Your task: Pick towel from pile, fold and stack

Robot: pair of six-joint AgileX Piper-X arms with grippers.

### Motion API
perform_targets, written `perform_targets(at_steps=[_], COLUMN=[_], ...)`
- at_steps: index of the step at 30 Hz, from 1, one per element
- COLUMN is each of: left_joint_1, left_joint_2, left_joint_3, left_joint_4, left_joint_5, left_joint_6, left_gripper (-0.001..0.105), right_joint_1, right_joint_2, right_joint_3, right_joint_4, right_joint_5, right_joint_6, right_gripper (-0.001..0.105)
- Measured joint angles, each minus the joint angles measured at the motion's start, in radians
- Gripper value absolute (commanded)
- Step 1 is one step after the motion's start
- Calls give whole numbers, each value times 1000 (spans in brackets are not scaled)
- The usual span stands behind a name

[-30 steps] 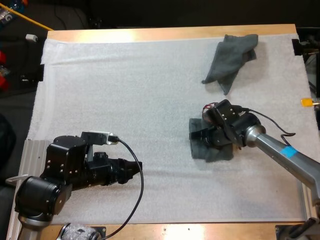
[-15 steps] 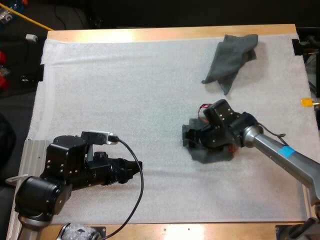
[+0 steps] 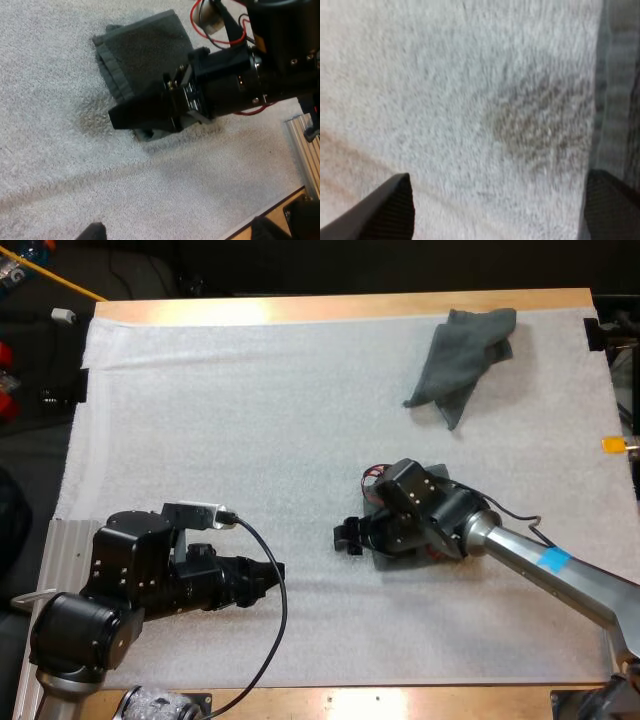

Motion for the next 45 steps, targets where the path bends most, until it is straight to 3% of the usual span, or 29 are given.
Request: perform_targets(at_steps=[10,15,24,29,38,45], left_joint_1=[0,0,0,0,0,0], left_joint_2=[0,0,0,0,0,0], left_joint_3=[0,0,0,0,0,0], left_joint_4=[0,0,0,0,0,0], left_joint_5=[0,0,0,0,0,0], left_joint_6=[24,24,24,24,24,44], left_gripper=[57,57,57,57,57,57], right_joint_1=[0,0,0,0,0,0], right_joint_2=[-134,-265,-523,-682,-963,-1130], right_joint_3=[-1,-1,-1,-1,-1,-1], right_joint_4=[8,47,290,449,631,676], right_joint_5=[-26,68,253,307,311,312], right_joint_6=[-5,-31,-163,-188,-191,-191], right_gripper=[69,69,69,69,69,69])
